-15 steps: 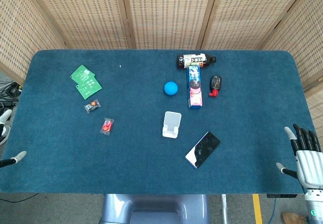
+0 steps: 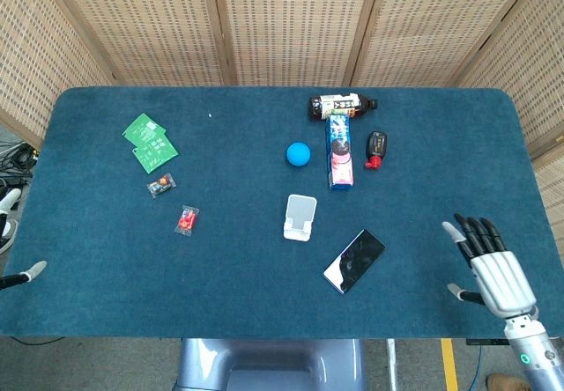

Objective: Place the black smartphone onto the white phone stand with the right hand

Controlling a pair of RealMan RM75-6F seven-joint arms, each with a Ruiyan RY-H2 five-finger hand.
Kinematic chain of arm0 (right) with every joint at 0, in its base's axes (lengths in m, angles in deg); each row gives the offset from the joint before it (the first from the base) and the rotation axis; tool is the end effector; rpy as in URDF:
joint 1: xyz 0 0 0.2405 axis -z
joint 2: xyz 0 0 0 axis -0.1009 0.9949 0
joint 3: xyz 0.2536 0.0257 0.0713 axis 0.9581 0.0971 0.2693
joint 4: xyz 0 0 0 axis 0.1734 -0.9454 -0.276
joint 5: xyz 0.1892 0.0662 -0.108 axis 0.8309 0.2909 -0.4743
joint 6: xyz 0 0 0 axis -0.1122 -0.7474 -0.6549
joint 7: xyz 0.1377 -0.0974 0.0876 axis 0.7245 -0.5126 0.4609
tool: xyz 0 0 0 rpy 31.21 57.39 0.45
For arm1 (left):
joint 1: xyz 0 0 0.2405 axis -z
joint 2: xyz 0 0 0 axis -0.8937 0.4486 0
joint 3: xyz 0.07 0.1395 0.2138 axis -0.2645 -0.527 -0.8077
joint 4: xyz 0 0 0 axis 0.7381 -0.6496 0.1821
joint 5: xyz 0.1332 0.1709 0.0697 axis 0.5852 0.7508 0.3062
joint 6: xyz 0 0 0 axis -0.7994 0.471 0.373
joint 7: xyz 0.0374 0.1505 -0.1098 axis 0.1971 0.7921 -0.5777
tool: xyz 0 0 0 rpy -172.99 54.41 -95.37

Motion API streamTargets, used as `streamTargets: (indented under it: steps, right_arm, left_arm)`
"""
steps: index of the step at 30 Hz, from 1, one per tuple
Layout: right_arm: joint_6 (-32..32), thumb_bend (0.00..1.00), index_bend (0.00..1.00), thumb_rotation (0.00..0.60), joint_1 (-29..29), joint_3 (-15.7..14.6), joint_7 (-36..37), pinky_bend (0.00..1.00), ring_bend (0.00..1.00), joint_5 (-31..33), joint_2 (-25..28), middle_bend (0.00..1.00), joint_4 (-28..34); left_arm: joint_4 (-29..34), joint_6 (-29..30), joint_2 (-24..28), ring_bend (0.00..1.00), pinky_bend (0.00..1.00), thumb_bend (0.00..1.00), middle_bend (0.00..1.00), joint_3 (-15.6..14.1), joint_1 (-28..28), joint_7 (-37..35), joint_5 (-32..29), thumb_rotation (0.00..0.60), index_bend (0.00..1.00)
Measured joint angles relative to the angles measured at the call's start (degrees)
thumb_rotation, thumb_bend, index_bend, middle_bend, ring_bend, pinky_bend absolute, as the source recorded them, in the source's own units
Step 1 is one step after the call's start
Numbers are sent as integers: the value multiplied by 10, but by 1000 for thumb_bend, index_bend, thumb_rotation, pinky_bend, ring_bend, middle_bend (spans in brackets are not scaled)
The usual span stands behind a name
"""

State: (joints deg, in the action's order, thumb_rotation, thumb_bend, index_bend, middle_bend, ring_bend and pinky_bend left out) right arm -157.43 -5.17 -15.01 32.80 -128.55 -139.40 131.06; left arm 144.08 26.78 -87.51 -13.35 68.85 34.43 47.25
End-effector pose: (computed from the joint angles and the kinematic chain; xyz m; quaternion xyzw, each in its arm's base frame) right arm -0.2977 -0.2542 0.1194 0.7015 -0.3171 0.4021 0.4956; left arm -0.2926 0.2353 0.2003 -0.5756 -0.3923 -0.3870 0.6041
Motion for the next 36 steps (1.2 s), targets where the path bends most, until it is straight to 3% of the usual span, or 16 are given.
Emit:
streamTargets:
  steps: [5, 13, 19, 25, 36]
  right_arm:
    - [44, 0, 103, 600, -84, -13, 84, 41, 24, -81, -4, 127, -56]
    - [106, 0, 168, 600, -171, -28, 140, 135, 131, -129, -37, 217, -105]
    - [144, 44, 213, 600, -219, -39, 129, 268, 195, -153, -88, 277, -162]
    - [154, 45, 220, 600, -245, -53, 114, 211, 200, -158, -146, 278, -216]
    - [185, 46, 222, 600, -279, -77, 70, 213, 201, -158, -179, 277, -225]
  left_arm:
    - [-4, -14, -3, 0, 0, 0, 0, 3, 6, 6, -19, 600, 0]
    - [-5, -27, -6, 0, 0, 0, 0, 9, 13, 14, -42, 600, 0]
    - [-7, -48, -11, 0, 0, 0, 0, 14, 24, 29, -68, 600, 0]
    - [-9, -60, -14, 0, 0, 0, 0, 18, 31, 36, -82, 600, 0]
    - [-9, -63, -16, 0, 0, 0, 0, 17, 34, 41, -87, 600, 0]
